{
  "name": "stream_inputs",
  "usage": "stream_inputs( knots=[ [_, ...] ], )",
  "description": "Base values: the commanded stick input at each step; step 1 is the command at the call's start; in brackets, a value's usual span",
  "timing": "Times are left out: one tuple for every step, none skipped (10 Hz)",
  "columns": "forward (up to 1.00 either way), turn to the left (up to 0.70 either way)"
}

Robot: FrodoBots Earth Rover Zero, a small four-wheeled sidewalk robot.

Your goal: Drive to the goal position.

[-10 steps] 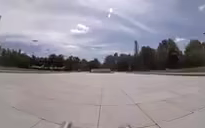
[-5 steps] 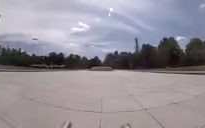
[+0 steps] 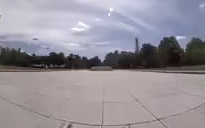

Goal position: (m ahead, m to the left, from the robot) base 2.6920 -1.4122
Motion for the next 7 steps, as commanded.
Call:
stream_inputs(
  knots=[
    [0.7,0.0],
    [0.7,0.0],
    [0.7,0.0],
    [0.7,0.0],
    [0.7,0.0],
    [0.7,0.0],
    [0.7,-0.04]
  ],
)
